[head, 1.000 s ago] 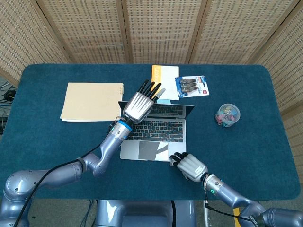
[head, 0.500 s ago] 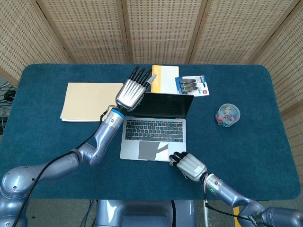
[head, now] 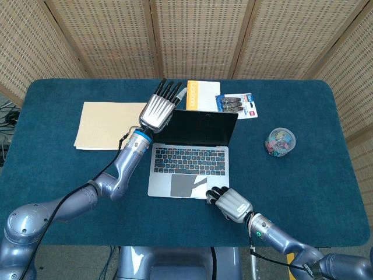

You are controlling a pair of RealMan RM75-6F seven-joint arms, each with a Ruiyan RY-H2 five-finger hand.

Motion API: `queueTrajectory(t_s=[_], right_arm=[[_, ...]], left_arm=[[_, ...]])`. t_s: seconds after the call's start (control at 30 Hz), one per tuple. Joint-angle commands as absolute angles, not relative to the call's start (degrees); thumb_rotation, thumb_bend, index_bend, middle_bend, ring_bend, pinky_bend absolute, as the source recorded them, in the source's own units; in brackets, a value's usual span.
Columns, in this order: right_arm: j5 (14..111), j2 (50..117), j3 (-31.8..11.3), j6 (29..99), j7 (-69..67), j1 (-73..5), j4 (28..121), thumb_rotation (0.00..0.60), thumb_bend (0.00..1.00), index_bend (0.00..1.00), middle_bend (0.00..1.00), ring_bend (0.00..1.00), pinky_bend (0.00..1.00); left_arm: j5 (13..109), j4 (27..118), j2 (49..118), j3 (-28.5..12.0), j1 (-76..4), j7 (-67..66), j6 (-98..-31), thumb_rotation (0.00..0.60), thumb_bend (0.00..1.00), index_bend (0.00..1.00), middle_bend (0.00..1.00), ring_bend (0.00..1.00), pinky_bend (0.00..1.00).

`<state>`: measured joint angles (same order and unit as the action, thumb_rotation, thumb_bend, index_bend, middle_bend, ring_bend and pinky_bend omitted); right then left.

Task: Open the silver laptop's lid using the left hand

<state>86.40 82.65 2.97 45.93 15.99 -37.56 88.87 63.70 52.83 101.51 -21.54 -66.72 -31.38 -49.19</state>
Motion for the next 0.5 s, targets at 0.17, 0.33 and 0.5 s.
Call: queueTrajectory(t_s=[0.17,0.33,0.5], right_arm=[[86.0,82.4,3.0,46.1,16.0,-37.6,88.9,0.600,1.00,0.25,0.20,0.13,0.24],[85.7,82.5,3.1,46.2,15.9,-37.6,88.7,0.600,1.00,0.25,0.20,0.13,0.24],[85.7,82.4,3.2,46.4,15.7,-37.6,88.6,0.600,1.00,0.25,0.20,0.13,0.24]], left_arm=[[63.6,50.9,102.8,-20.7,-67.2,-30.4,-49.1,0.600,0.55,0.00,0.00,0.00,0.00],[63.4,49.4,103.5,-20.4,-67.5,-30.1,-49.0,0.600,0.55,0.00,0.00,0.00,0.00],[62.6,47.7,103.8,-20.3,-67.6,-30.3,-49.0,0.600,0.55,0.00,0.00,0.00,0.00]])
